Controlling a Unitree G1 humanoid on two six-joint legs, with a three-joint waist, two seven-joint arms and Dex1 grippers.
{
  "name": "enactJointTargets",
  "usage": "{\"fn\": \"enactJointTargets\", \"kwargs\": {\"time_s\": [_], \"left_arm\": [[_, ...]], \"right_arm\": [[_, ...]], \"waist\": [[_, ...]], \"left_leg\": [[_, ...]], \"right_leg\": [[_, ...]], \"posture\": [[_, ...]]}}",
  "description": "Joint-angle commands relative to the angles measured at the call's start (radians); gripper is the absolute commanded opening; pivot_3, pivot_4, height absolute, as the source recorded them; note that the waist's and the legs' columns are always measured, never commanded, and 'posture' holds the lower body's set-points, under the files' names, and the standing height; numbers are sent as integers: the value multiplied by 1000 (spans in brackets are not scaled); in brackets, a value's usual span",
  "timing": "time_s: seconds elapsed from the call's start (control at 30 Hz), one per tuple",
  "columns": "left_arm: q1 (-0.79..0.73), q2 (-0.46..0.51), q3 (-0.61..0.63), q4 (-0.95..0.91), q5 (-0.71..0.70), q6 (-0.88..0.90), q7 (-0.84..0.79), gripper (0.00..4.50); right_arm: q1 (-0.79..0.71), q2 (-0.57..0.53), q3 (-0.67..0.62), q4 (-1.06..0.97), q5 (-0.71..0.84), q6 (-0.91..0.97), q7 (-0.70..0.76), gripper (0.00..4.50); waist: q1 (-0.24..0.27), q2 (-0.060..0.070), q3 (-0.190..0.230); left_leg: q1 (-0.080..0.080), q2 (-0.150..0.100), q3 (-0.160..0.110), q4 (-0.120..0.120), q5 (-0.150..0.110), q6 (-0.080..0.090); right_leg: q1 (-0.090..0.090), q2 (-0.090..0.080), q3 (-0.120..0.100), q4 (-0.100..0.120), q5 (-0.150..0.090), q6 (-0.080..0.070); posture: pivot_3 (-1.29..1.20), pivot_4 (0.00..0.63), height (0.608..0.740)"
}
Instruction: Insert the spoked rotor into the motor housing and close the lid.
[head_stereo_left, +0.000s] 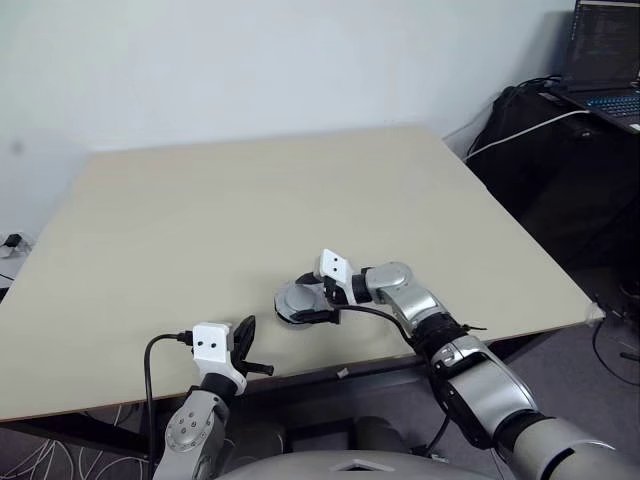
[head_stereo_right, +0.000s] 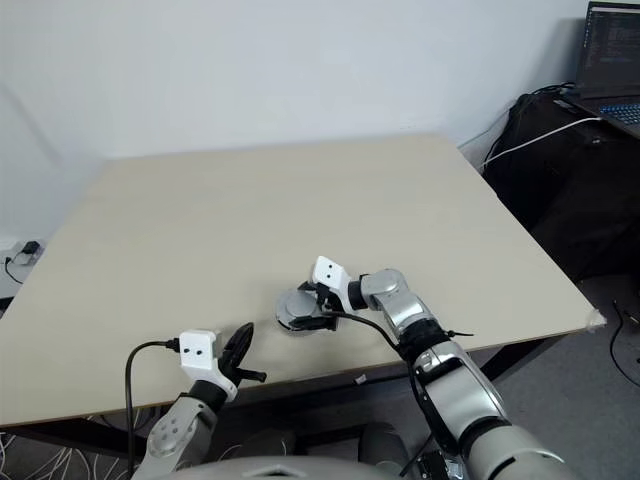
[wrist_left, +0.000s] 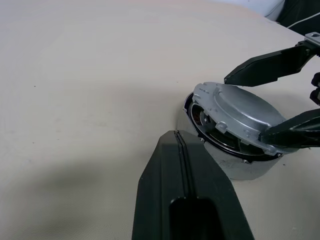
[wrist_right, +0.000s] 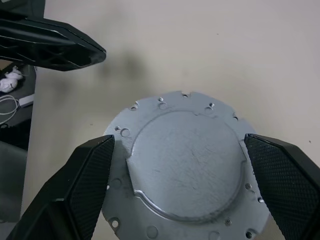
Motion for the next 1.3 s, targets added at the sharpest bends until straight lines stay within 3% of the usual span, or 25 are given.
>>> {"fn": "enactJointTargets", "kwargs": {"time_s": [0.03,0.3,0.47,0.7,1.03,1.3], "left_arm": [[-10,1,2,-48,-2,-11,4,0],[-12,1,2,-44,-5,-12,2,0],[-13,0,3,-43,-7,-11,1,0],[-16,-1,1,-39,-8,-9,-1,0],[-19,-3,-6,-30,-9,-9,-6,0],[-21,-3,-13,-30,-8,-5,-9,0]], "right_arm": [[-34,5,-27,2,-7,-22,-9,4467],[-34,4,-37,16,-19,-7,-12,4467],[-21,4,-39,5,-20,2,-9,3307],[2,17,-60,-23,-2,40,-41,3286],[147,-6,-40,-223,-12,150,-80,3286],[153,-11,-38,-248,-27,185,-122,3286]], "waist": [[0,0,0],[0,0,0],[0,0,0],[0,0,0],[1,2,-1],[3,1,-1]], "left_leg": [[0,0,0,0,0,0],[0,0,0,0,0,0],[0,0,0,0,0,0],[0,0,0,0,0,0],[0,0,0,0,0,0],[0,-1,0,0,-1,1]], "right_leg": [[0,0,0,0,0,0],[0,0,0,0,0,0],[0,0,0,0,0,0],[0,0,0,0,0,0],[0,0,0,0,-3,4],[1,-1,0,0,-3,3]], "posture": [[0,0,740],[0,0,740],[0,0,740],[0,0,740],[0,0,740],[0,0,740]]}}
